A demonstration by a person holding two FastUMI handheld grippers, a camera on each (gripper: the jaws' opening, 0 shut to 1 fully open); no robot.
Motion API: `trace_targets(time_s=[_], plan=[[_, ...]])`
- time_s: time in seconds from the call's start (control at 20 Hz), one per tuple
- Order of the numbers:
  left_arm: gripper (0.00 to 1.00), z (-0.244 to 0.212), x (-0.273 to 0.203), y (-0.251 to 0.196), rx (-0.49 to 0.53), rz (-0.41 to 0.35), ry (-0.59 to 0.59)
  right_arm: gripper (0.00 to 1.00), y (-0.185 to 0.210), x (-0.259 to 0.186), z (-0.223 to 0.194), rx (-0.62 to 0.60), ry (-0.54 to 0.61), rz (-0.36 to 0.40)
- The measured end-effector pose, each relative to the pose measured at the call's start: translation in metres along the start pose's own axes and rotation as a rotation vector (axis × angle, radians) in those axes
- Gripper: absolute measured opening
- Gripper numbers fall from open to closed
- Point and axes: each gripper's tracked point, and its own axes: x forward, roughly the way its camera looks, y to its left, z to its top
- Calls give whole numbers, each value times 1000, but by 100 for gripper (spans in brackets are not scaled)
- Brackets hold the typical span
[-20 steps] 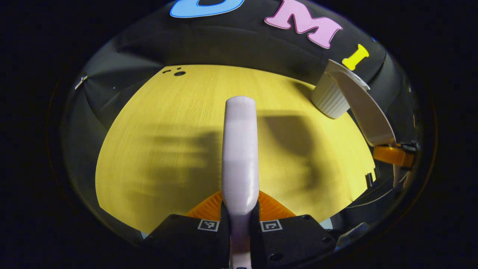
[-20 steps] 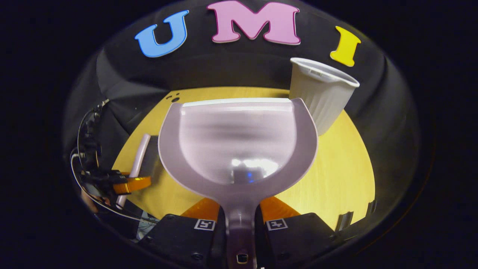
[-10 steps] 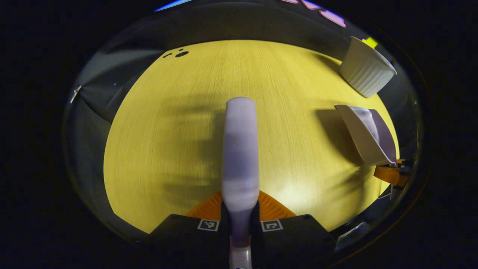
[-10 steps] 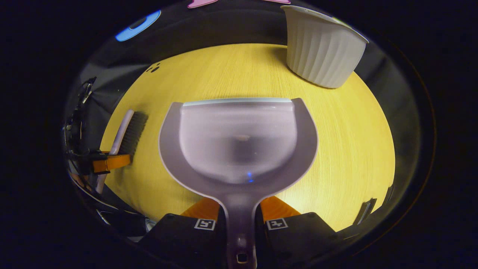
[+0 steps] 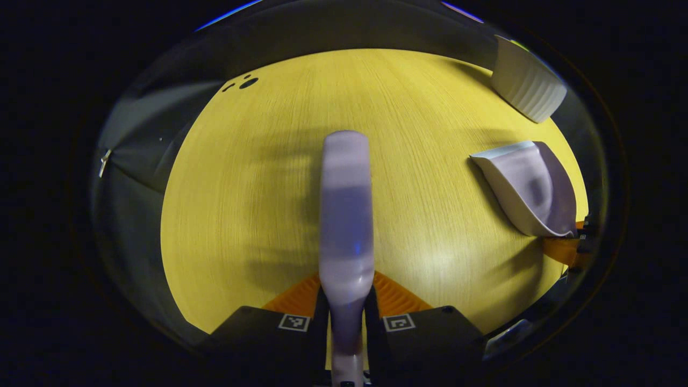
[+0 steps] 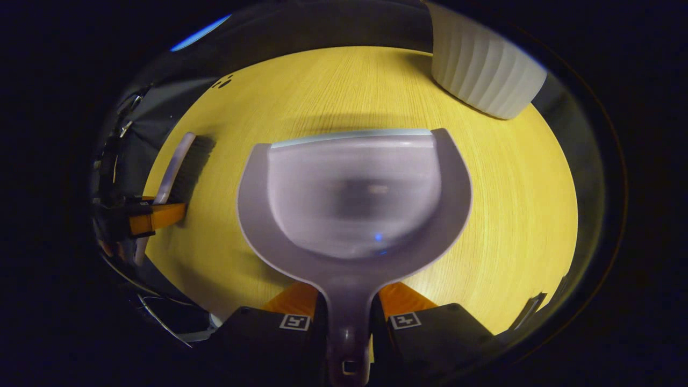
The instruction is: Pick up the small broom and dustpan from the desktop, sweep the trash into the dustpan with the broom, and then empty the trash into the garbage bin.
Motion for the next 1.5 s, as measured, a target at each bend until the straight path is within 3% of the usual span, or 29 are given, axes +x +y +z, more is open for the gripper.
trace_targets(time_s=[0.05, 0.2, 0.25, 0.45, 0.7, 0.95, 1.15, 1.3, 1.5], plan=[[38, 0, 0, 0, -10, -8, -5, 41, 1, 1, 1, 10, -2, 12], [84, -3, -18, -8, -33, -68, -29, 100, 0, -5, 9, 48, -21, 25], [99, -1, -21, -10, -37, -79, -53, 100, -2, -11, 12, 57, -34, 21], [96, 12, -75, -14, -85, -127, -195, 99, -4, -53, 25, 46, -136, -4], [96, 54, -181, 7, -187, -156, -552, 99, 4, -140, 78, 14, -443, -54], [96, 70, -302, 39, -181, -42, -936, 99, 30, -266, 148, -27, -857, -81], [95, 70, -396, 51, -167, 45, -1198, 99, 53, -336, 167, -52, -1108, -92], [96, 48, -417, 43, -178, 41, -1232, 99, 62, -367, 152, -120, -1237, -145], [96, 30, -417, 23, -178, 42, -1209, 97, 66, -353, 117, -158, -1183, -133]])
